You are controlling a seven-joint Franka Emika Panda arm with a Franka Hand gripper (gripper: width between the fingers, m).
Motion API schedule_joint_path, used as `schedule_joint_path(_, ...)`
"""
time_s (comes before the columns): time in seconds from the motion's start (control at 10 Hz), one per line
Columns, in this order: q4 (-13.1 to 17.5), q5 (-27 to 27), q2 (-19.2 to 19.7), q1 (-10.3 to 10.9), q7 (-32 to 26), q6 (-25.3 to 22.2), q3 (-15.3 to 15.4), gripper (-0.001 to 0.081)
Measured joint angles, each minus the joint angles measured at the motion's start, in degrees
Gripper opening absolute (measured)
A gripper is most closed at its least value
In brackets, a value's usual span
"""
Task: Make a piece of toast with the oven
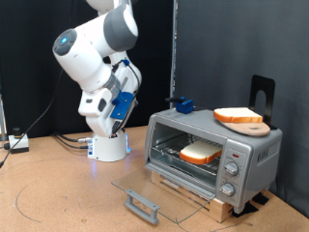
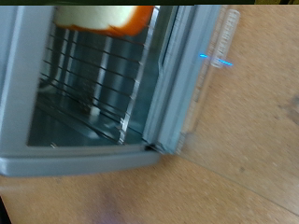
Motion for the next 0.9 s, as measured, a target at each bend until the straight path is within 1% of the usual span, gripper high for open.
schedule_joint_path(0.2,3.3,-3.2,3.5,-0.9,-2.0,0.5,-1.0,0.0807)
schedule_joint_path(0.3,4.5,-3.7,4.9,-1.2,-3.1,0.7,-1.2,0.0807)
schedule_joint_path(0.4,4.4,-3.5,4.9,-1.1,-2.9,0.6,-1.2,0.0807)
schedule_joint_path(0.5,4.8,-3.0,5.4,-1.3,-0.7,-3.2,-1.5,0.0807)
schedule_joint_path(0.6,5.7,-1.8,6.7,-1.9,1.8,-7.5,-2.3,0.0807)
schedule_joint_path(0.7,6.5,-1.6,8.4,-2.9,3.7,-10.3,-3.4,0.0807)
schedule_joint_path(0.8,6.8,-2.0,10.1,-3.9,4.2,-10.9,-4.4,0.0807)
schedule_joint_path(0.9,6.8,-2.9,11.6,-4.6,4.2,-9.4,-5.2,0.0807)
